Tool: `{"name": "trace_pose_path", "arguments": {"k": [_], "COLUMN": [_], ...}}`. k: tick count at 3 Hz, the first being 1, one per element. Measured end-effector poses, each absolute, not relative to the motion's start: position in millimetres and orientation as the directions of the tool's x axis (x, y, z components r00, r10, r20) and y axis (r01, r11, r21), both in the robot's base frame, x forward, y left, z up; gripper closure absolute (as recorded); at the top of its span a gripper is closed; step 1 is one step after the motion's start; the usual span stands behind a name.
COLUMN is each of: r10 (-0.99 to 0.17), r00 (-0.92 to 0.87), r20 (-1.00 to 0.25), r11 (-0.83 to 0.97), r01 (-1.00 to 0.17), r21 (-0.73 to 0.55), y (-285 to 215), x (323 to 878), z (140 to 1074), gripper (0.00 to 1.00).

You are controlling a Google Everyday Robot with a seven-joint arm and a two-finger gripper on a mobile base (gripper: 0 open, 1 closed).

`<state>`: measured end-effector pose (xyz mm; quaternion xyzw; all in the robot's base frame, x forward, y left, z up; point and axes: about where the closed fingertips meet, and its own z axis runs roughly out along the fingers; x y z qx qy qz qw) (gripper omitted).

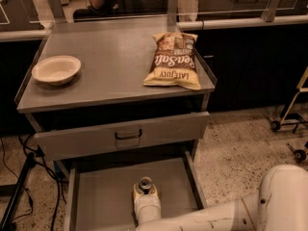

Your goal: Place redbull can into middle drawer

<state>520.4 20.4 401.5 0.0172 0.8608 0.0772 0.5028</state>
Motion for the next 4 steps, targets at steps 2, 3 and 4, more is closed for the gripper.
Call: {"name": "trace_pose_path", "arguments": {"k": [2,3,4], "r10": [0.107,0.107,0.107], "r00": [-0.494,-0.494,-0.494], "r20": [-0.863,-0.863,-0.863], "r11": [0.987,0.987,0.987], "r01": [-0.048,-0.048,-0.048], "r21": [0.150,0.150,0.150], "y": [20.4,20.4,20.4], "x": [520.4,520.4,520.4], "z": [401.5,401.4,401.4], "gripper": [0.11,0.00,0.00]}}
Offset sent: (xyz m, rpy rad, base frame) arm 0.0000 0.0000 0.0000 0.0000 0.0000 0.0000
